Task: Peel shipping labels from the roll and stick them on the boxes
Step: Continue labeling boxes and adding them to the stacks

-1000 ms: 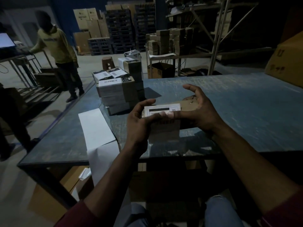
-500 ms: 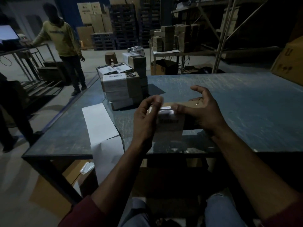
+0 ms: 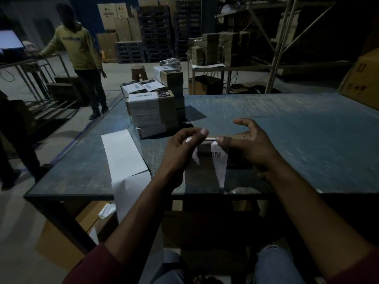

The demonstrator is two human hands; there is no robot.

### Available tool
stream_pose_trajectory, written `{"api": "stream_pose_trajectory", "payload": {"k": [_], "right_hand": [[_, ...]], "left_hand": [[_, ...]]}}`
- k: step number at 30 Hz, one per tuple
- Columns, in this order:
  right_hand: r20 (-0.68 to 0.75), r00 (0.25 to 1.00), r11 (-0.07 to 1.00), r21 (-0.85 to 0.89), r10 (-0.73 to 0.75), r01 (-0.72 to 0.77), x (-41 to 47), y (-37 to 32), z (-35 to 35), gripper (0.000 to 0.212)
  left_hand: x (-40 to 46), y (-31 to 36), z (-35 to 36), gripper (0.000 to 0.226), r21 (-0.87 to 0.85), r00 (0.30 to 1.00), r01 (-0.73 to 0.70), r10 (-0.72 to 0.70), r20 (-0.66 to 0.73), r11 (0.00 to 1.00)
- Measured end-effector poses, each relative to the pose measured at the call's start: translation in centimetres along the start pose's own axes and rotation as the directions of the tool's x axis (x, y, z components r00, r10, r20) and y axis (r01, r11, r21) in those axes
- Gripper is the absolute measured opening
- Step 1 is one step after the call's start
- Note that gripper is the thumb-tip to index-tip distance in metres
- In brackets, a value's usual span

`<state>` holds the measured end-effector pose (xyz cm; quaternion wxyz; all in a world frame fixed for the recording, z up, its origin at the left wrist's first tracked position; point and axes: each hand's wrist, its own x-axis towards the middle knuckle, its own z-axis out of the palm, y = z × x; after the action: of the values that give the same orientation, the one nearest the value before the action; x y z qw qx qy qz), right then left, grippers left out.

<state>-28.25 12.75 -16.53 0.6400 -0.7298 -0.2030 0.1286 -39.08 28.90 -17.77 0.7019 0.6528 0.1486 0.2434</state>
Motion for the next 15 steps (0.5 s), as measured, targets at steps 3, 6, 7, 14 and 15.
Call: {"api": "stream_pose_trajectory", "payload": {"k": [3, 6, 7, 14, 15], "right_hand": [[0.053, 0.995, 0.994, 0.066, 0.079, -0.082, 0.5, -0.2, -0.5, 0.059], [0.045, 0.994, 0.994, 0.049, 0.099, -0.101, 0.4, -0.3, -0.4, 0.053], [0.029, 0.995, 0.995, 0.025, 0.096, -0.097, 0.3, -0.3, -0.1, 0.056], [-0.023, 0.982, 0.981, 0.058, 0.188, -0.186, 0.8, -0.9, -0.2, 0.032], [-0.003, 0.973, 0.972, 0.042, 0.231, -0.230, 1.1, -1.1, -0.8, 0.016]], "left_hand": [[0.1, -0.3, 0.0, 0.011, 0.016, 0.999, 0.039, -0.039, 0.002, 0.999], [0.2, -0.1, -0.1, 0.022, -0.009, 0.998, 0.062, -0.062, -0.005, 0.998], [0.3, -0.1, -0.2, 0.026, 0.003, 0.998, 0.055, -0.055, -0.014, 0.998], [-0.1, 0.3, -0.6, 0.041, 0.046, 0.993, 0.109, -0.111, 0.041, 0.993], [-0.1, 0.6, -1.2, 0.042, 0.025, 0.985, 0.126, -0.128, 0.112, 0.992]]}}
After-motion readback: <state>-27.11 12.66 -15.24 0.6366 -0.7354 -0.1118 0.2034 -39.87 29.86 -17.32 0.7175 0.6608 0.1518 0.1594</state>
